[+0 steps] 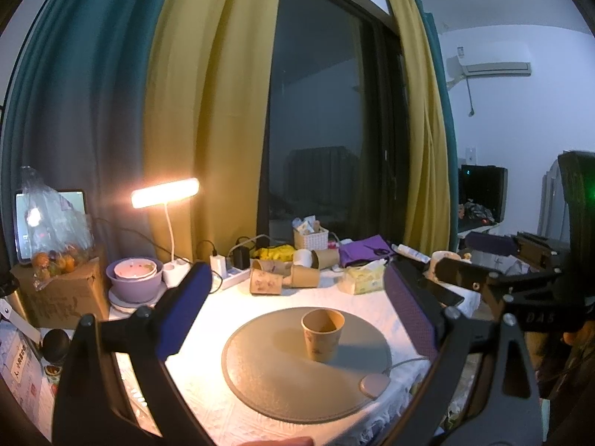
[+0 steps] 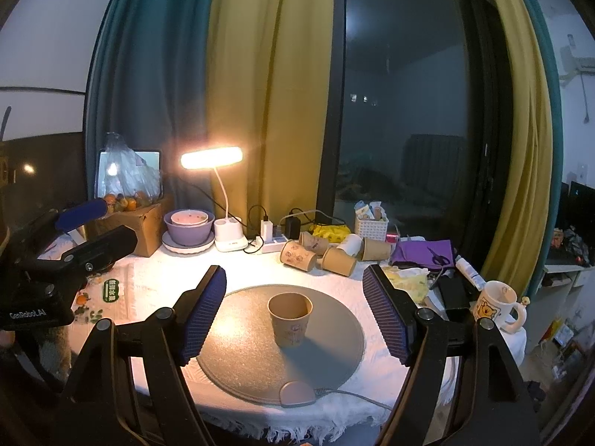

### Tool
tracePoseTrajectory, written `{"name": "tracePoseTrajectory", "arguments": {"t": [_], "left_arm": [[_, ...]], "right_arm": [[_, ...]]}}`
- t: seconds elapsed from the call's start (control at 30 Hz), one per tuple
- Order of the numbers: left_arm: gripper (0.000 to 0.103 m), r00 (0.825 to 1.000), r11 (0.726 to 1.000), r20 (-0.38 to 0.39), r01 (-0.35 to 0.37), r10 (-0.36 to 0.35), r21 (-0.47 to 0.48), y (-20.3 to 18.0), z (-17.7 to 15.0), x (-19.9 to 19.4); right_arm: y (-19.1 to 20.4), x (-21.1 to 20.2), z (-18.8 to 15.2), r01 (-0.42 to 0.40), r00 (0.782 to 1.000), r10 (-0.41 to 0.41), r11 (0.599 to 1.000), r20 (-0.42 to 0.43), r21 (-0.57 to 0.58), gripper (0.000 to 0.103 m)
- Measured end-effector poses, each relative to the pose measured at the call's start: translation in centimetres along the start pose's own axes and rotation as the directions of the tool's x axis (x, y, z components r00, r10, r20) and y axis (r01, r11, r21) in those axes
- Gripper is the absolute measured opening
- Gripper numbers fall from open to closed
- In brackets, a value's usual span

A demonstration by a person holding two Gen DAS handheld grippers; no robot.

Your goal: Flip cup upright

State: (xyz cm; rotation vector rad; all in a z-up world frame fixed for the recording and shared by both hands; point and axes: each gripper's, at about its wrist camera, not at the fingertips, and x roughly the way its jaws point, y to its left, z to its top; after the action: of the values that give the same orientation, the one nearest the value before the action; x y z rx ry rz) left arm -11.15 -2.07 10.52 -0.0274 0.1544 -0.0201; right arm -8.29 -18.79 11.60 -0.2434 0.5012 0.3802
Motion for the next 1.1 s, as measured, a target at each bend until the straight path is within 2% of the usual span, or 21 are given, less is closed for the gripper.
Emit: {"name": "tracePoseTrajectory", "arguments": {"t": [1.1], "left_arm": [[0.095, 1.000, 1.000, -0.011, 0.010, -0.010, -0.009, -0.13, 0.09, 0.14]], "right_arm": [[-0.03, 0.05, -0.20, -0.003, 1.000, 0.003, 1.000, -0.017, 0.003, 0.079]]}}
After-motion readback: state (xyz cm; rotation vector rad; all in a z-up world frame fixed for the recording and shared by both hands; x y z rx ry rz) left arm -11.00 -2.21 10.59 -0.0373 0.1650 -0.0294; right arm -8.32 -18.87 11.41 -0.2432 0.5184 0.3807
